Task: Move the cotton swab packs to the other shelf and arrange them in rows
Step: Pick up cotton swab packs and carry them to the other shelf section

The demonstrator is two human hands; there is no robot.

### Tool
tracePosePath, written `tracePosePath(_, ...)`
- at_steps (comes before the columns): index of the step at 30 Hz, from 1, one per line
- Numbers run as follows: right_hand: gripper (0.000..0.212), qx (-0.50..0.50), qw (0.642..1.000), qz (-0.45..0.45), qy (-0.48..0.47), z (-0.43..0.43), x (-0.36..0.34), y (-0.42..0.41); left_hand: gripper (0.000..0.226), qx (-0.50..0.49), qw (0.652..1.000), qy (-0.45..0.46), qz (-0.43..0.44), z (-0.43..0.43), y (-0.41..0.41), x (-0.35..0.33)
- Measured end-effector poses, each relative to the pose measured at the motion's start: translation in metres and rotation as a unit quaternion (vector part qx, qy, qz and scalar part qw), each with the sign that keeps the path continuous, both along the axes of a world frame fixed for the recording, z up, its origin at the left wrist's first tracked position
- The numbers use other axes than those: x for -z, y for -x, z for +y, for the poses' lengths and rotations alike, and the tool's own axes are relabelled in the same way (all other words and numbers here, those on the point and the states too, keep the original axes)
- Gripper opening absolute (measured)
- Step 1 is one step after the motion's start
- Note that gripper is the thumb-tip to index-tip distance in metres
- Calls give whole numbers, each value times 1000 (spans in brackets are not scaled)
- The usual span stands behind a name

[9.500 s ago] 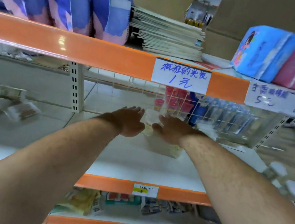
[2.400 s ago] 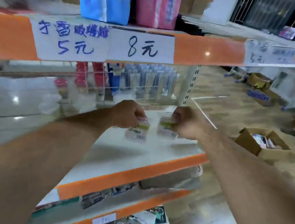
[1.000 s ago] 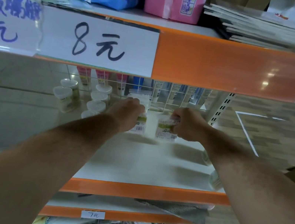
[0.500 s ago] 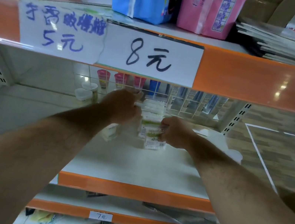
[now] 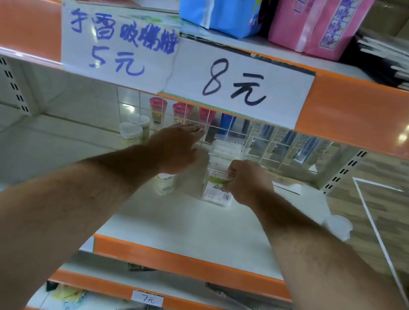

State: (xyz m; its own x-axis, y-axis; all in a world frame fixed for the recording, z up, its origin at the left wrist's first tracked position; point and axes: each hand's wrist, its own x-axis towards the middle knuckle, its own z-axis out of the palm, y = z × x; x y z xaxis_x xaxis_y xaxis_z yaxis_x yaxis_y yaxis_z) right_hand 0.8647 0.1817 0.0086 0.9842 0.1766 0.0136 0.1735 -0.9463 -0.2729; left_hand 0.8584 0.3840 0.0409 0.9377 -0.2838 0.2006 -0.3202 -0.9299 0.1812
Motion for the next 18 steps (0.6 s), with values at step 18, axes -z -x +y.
tracePosePath(18,45,35,998,-49,27,-1,-2,2,59,6,998,-15,55,-2,5,-7)
